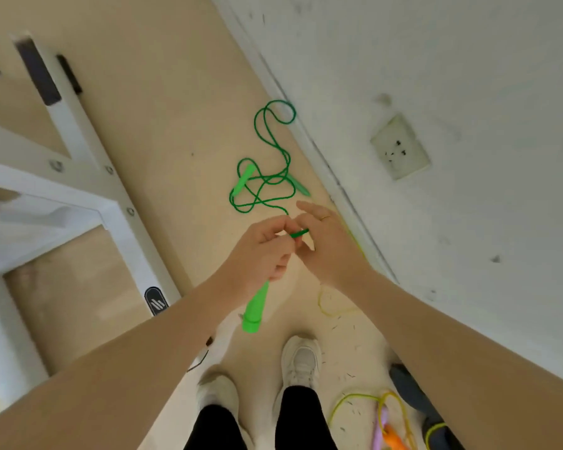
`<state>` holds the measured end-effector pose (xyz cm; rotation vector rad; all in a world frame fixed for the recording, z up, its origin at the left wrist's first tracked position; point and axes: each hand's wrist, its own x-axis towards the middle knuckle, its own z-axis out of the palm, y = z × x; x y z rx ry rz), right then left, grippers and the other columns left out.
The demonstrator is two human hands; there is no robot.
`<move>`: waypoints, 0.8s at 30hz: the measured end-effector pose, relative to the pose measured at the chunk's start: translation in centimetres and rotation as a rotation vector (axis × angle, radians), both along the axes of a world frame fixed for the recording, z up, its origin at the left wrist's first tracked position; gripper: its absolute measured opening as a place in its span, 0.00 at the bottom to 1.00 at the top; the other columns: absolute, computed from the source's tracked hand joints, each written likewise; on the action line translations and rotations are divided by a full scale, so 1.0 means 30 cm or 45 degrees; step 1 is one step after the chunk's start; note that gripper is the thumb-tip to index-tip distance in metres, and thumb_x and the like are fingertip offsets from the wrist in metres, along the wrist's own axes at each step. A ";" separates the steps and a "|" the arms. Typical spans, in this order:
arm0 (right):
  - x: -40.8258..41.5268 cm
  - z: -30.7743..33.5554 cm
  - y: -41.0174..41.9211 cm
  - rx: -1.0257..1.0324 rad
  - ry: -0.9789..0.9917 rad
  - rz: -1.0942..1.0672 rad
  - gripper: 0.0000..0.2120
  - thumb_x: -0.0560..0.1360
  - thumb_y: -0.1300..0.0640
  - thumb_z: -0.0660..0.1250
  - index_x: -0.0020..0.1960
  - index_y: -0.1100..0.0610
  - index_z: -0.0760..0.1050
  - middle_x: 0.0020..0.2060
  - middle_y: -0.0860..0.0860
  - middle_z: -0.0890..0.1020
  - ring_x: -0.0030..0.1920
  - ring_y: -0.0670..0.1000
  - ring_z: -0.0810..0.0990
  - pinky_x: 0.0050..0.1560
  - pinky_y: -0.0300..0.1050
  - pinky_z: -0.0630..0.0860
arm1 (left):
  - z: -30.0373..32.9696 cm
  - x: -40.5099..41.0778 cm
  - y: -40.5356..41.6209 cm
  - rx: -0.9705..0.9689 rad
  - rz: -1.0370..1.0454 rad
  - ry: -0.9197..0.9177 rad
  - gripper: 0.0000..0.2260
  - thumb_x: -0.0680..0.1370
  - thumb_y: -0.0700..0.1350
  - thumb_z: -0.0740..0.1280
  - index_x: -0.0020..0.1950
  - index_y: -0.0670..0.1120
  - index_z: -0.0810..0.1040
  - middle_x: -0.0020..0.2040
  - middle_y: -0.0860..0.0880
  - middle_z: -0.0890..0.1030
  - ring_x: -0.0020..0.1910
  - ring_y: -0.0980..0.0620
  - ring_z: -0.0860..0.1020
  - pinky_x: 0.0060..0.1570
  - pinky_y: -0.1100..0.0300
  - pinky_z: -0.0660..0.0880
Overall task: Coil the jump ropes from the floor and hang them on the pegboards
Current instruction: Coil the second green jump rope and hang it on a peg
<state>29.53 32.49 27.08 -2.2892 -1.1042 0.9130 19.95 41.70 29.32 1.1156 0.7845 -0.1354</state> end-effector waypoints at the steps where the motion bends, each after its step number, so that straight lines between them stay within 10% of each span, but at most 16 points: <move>1: 0.018 0.085 0.004 0.022 -0.007 -0.036 0.12 0.76 0.60 0.63 0.58 0.61 0.75 0.65 0.56 0.73 0.67 0.56 0.67 0.63 0.41 0.62 | 0.098 0.020 0.009 -0.001 0.008 -0.051 0.12 0.77 0.31 0.57 0.36 0.43 0.70 0.22 0.54 0.58 0.20 0.58 0.53 0.22 0.69 0.52; 5: 0.128 0.454 -0.009 -0.062 0.034 -0.234 0.09 0.78 0.56 0.61 0.50 0.60 0.74 0.47 0.53 0.78 0.49 0.53 0.74 0.43 0.39 0.62 | 0.502 0.093 0.063 -0.064 0.082 -0.293 0.07 0.77 0.43 0.64 0.43 0.44 0.81 0.22 0.56 0.57 0.19 0.59 0.54 0.22 0.68 0.54; 8: 0.189 0.703 -0.051 -0.128 0.110 -0.369 0.12 0.78 0.54 0.60 0.53 0.61 0.76 0.52 0.54 0.79 0.54 0.54 0.76 0.51 0.41 0.66 | 0.826 0.122 0.122 -0.185 0.016 -0.537 0.10 0.75 0.46 0.64 0.51 0.52 0.83 0.24 0.55 0.54 0.19 0.60 0.55 0.22 0.67 0.54; 15: 0.220 1.227 -0.154 -0.119 0.258 -0.558 0.13 0.79 0.56 0.57 0.43 0.61 0.76 0.33 0.47 0.75 0.35 0.50 0.71 0.37 0.42 0.67 | 1.538 0.124 0.232 0.028 0.099 -0.917 0.15 0.81 0.45 0.51 0.65 0.55 0.67 0.24 0.54 0.53 0.21 0.57 0.51 0.22 0.66 0.52; 20: 0.127 1.567 -0.234 -0.060 0.612 -0.833 0.13 0.81 0.54 0.52 0.40 0.57 0.67 0.25 0.50 0.62 0.23 0.47 0.57 0.22 0.36 0.55 | 1.704 0.025 0.190 0.181 0.096 -0.732 0.19 0.83 0.42 0.51 0.71 0.60 0.62 0.23 0.53 0.68 0.18 0.58 0.56 0.21 0.66 0.56; 24: 0.014 1.787 -0.285 -0.189 0.638 -0.541 0.09 0.79 0.57 0.54 0.45 0.58 0.70 0.26 0.49 0.61 0.26 0.47 0.53 0.24 0.38 0.51 | 1.661 -0.070 0.064 0.441 -0.254 -0.504 0.20 0.82 0.42 0.54 0.68 0.64 0.61 0.33 0.51 0.80 0.23 0.55 0.65 0.29 0.63 0.66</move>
